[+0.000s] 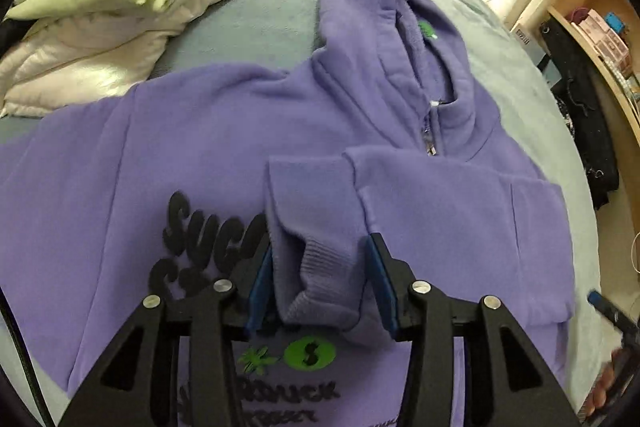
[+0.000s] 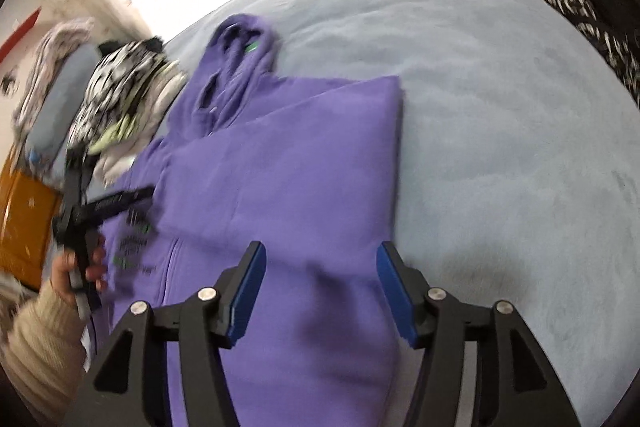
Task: Fold large clothes
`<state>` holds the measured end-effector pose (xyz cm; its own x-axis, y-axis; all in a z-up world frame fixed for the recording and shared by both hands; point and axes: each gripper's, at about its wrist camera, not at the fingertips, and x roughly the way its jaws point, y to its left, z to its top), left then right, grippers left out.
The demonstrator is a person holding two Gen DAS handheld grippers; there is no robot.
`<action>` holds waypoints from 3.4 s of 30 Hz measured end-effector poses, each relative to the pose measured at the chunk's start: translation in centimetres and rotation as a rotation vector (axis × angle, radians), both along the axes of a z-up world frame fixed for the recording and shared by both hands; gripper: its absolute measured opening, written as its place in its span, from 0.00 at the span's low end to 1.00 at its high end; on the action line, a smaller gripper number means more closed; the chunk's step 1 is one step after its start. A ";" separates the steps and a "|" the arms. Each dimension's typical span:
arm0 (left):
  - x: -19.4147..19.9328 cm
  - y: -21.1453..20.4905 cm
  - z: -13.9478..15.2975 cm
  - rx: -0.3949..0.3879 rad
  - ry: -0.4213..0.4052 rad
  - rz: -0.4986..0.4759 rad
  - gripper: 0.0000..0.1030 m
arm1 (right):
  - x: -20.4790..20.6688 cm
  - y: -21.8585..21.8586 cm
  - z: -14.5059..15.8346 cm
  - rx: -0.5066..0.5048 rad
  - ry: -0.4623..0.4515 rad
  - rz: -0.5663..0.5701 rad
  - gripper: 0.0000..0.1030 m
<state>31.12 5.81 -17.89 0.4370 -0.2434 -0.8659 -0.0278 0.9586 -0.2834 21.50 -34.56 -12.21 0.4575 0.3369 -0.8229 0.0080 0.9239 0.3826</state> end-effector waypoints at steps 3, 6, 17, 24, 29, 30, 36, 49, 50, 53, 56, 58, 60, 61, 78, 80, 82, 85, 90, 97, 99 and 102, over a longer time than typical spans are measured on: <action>0.5 -0.8 0.2 -0.009 -0.033 -0.023 0.23 | 2.9 -0.9 -1.1 0.022 0.017 -0.050 0.56; 0.8 -2.0 1.0 0.041 -0.079 -0.055 0.13 | 6.0 -1.0 -2.1 -0.018 0.023 -0.096 0.56; 1.0 -3.4 4.0 0.058 -0.167 -0.086 0.05 | 10.7 -1.7 -4.4 0.040 0.026 -0.160 0.12; 1.8 -0.7 0.0 0.114 -0.061 -0.019 0.07 | 10.5 -1.7 -6.1 -0.024 0.020 -0.197 0.12; 1.2 1.4 -0.5 0.037 -0.031 0.002 0.37 | 9.5 -2.8 -4.9 0.067 0.079 -0.177 0.28; 1.2 1.9 -0.4 0.003 -0.019 0.008 0.39 | 8.9 -2.9 -4.6 0.086 0.084 -0.164 0.39; 0.5 1.4 -0.4 0.037 -0.018 -0.034 0.40 | 3.2 -2.3 -3.1 0.032 0.102 -0.045 0.52; -1.7 -1.6 -0.7 0.250 -0.062 -0.098 0.16 | -0.9 -0.3 -5.5 -0.115 0.099 -0.065 0.24; -1.9 -1.5 -0.2 0.248 -0.067 -0.087 0.19 | -0.9 -0.6 -4.9 -0.109 0.105 -0.081 0.31; -2.9 -1.0 2.1 0.266 -0.120 -0.041 0.22 | -1.5 -0.7 -2.2 -0.154 0.050 -0.107 0.35; -4.1 -1.2 4.4 0.283 -0.224 -0.034 0.22 | -1.9 1.3 0.3 -0.212 -0.050 -0.068 0.35; -4.5 -2.1 5.0 0.254 -0.259 -0.063 0.22 | -1.1 3.3 0.8 -0.184 -0.065 -0.008 0.35; -4.2 -3.7 4.8 0.198 -0.253 -0.106 0.22 | 0.1 6.0 0.4 -0.155 -0.059 0.062 0.35; -3.7 -4.6 4.3 0.177 -0.232 -0.122 0.22 | 0.6 7.6 -0.1 -0.158 -0.058 0.092 0.35; -1.2 -4.9 -0.7 0.095 -0.042 -0.114 0.08 | 5.0 2.1 -4.2 -0.206 0.034 0.008 0.00; -0.7 -5.1 -0.7 0.091 -0.037 -0.108 0.09 | 5.2 2.4 -3.8 -0.214 0.048 0.011 0.00; -0.7 -5.6 -0.4 0.108 -0.040 -0.103 0.11 | 5.3 3.0 -3.3 -0.235 0.044 0.017 0.03; -0.8 -6.0 0.1 0.109 -0.053 -0.103 0.12 | 6.1 4.3 -2.5 -0.251 0.015 0.032 0.06; -0.4 -6.8 1.0 0.105 -0.078 -0.111 0.14 | 7.7 5.2 -2.1 -0.228 0.006 0.032 0.09; 2.3 -8.1 0.9 0.116 -0.098 -0.080 0.34 | 10.8 6.3 -3.5 -0.212 0.025 -0.009 0.09; 3.3 -7.9 -0.1 0.154 -0.074 -0.061 0.34 | 11.5 5.3 -4.3 -0.222 0.045 -0.057 0.09; 3.8 -6.6 -0.6 0.108 -0.064 -0.048 0.34 | 11.4 3.1 -4.7 -0.163 0.058 -0.090 0.08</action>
<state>34.94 -0.82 -18.53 0.4825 -0.1717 -0.8589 0.0333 0.9835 -0.1779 32.95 -31.47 -16.89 0.4303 0.1569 -0.8889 0.1111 0.9681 0.2246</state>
